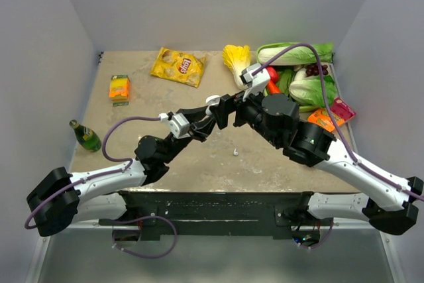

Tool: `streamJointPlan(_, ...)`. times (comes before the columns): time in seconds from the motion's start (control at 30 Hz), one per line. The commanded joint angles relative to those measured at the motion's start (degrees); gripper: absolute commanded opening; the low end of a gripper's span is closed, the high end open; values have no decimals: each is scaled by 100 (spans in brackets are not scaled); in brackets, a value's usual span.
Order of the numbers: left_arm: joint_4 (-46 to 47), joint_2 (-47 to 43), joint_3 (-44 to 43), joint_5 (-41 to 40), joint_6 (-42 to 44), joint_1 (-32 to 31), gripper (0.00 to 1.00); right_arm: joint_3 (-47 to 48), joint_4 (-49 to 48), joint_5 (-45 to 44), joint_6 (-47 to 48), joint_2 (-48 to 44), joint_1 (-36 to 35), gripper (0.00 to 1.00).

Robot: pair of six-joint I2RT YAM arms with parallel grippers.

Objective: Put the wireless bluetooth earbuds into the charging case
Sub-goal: Place the earbud in the charging case, then pick up the earbud from the center of the board.

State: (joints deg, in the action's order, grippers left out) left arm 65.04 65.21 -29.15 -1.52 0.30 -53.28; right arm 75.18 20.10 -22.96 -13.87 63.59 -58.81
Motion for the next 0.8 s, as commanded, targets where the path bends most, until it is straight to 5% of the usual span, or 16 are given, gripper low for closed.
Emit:
streamJointPlan(0.0, 405, -149, -153, 126, 137, -7, 0, -3, 47, -244, 33, -207, 27, 90)
streamJointPlan(0.77, 466, -123, -100, 73, 146, -7, 0, 14, -32, -59, 25, -356, 27, 92)
